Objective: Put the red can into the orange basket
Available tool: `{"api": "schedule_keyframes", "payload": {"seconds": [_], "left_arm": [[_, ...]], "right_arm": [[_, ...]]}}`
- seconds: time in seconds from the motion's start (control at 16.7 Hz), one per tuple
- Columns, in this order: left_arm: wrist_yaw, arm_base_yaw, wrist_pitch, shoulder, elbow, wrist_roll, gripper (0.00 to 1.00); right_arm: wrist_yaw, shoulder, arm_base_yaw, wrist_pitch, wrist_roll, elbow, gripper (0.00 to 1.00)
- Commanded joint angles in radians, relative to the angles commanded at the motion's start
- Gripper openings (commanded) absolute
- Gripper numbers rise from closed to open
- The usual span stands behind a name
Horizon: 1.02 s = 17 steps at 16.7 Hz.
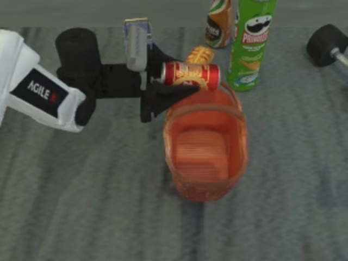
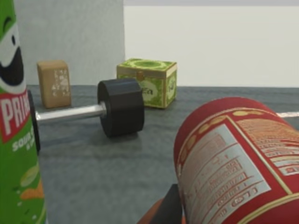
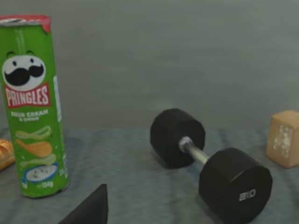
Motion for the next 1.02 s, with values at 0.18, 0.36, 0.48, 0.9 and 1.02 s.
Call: {"api": "schedule_keyframes", "payload": {"seconds": [0.18,0.36,0.48,0.9,1.02], "left_arm": [[0.000,0.000,0.000,0.000,0.000,0.000,0.60],[0.000,0.000,0.000,0.000,0.000,0.000,0.83],[0.000,0.000,0.000,0.000,0.000,0.000,0.98],[0.000,0.000,0.000,0.000,0.000,0.000,1.00],[-0.001,-0.004,0.000,-0.001,0.000,0.000,1.00]], "right_arm": [[0.000,0.000,0.000,0.000,0.000,0.000,1.00],[0.000,0.000,0.000,0.000,0.000,0.000,1.00],[0.000,0.000,0.000,0.000,0.000,0.000,1.00],[0.000,0.000,0.000,0.000,0.000,0.000,1.00],[0.000,0.000,0.000,0.000,0.000,0.000,1.00]]}}
